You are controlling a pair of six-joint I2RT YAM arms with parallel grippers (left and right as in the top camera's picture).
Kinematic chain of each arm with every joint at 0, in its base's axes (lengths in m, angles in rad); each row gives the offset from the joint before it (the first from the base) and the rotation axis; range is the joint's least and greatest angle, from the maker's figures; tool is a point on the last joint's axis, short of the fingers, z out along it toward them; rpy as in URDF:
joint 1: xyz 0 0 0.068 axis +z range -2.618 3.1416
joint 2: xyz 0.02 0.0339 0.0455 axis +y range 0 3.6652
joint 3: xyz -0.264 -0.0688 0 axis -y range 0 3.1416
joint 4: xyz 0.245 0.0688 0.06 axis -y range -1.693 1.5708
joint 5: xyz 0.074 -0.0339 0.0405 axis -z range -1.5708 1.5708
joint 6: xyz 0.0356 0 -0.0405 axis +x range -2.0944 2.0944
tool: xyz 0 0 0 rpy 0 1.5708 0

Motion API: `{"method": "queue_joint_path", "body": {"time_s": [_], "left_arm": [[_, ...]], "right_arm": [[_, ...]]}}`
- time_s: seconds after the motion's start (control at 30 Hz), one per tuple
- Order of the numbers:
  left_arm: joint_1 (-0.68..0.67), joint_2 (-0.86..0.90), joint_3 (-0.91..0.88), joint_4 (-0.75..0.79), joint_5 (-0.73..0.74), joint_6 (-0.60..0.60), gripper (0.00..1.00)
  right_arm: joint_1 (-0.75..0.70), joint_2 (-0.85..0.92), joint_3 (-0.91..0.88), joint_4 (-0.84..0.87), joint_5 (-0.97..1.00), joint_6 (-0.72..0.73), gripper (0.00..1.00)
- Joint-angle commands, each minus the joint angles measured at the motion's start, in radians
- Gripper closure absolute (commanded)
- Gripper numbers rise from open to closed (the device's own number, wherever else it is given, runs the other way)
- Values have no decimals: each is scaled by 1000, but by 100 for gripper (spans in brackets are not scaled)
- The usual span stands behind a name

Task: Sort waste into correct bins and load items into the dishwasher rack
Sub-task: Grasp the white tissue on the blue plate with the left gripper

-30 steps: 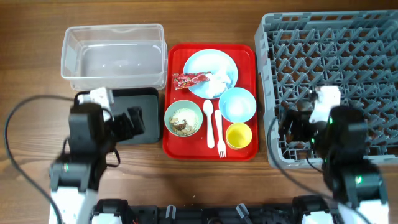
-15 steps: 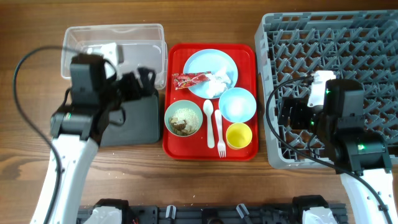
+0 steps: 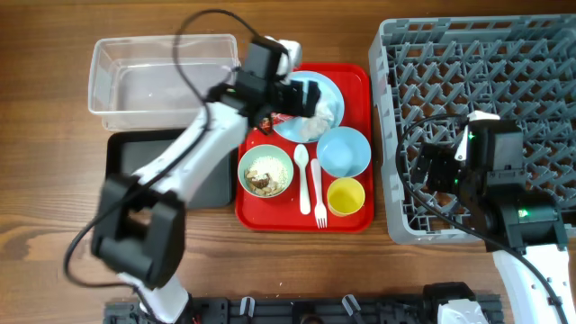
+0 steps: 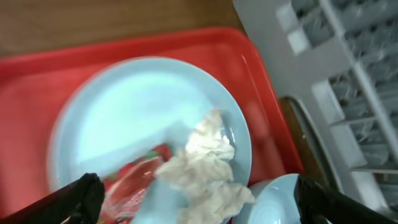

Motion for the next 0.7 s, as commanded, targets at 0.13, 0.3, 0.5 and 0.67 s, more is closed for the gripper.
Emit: {"method": "queue_joint_path", "body": {"time_s": [0.13, 0.3, 0.5, 0.67], "left_arm": [[-66, 146, 15, 82, -26, 20, 15], [-68, 192, 15, 76, -37, 20, 20], [-68, 215, 15, 32, -40, 20, 51], [-55, 189, 16, 43, -40, 20, 93]], "right_arm": [[3, -1, 22, -10, 25, 19, 0], [3, -1, 22, -11, 25, 18, 0], [3, -1, 22, -11, 25, 18, 0], [3, -1, 22, -11, 25, 18, 0]]}}
